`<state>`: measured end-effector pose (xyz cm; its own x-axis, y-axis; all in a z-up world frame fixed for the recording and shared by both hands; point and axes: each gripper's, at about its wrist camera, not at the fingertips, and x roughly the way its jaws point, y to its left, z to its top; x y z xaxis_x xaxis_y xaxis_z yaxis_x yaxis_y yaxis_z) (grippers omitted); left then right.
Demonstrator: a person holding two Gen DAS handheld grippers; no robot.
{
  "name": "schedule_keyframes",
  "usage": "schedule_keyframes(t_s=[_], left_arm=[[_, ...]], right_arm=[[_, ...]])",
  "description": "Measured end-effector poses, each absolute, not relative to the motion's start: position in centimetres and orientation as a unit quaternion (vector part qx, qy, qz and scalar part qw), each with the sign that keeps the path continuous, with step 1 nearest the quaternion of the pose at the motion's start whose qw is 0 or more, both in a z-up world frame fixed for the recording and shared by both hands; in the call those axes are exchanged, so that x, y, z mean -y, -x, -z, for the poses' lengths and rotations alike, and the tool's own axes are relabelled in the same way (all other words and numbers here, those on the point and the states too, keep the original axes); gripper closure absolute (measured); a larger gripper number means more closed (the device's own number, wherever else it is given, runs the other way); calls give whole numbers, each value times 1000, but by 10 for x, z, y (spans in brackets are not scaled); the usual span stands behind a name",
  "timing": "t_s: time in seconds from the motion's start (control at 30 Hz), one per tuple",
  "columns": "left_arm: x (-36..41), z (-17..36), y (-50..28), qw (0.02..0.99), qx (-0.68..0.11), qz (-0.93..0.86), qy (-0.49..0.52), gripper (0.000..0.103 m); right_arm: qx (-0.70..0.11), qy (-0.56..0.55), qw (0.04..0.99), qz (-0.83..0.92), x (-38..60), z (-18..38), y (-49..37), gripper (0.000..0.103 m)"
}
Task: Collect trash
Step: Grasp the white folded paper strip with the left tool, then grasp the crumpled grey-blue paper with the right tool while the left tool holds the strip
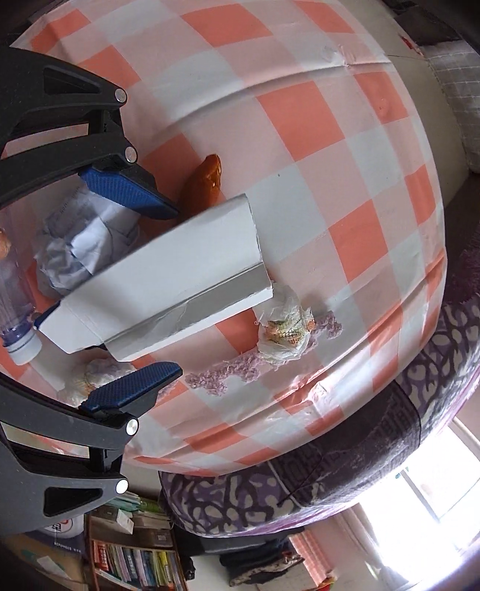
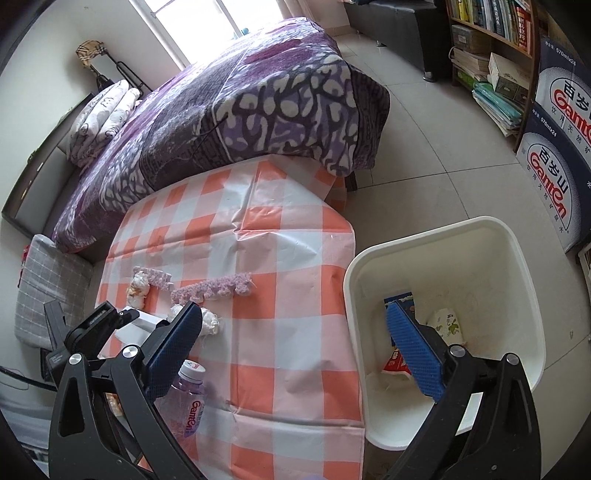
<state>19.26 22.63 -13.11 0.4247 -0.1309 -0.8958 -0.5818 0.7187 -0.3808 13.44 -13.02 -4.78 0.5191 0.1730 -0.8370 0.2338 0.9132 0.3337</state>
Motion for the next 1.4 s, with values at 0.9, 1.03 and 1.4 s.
schedule_keyframes(t_s=[0.9,1.03,1.4], left_arm=[[-268,29,-115,845,-447,-59,286,89],[-292,14,-93,857,-432,-79,271,89],[-322,4,-72,864,-419,-110,258,88]], right_arm=[[-541,-110,827,-108,-8,83,-142,7],[-541,-35,823,-170,-59,93,-141,7],[-556,116,791,-226,-141,130,-145,7]])
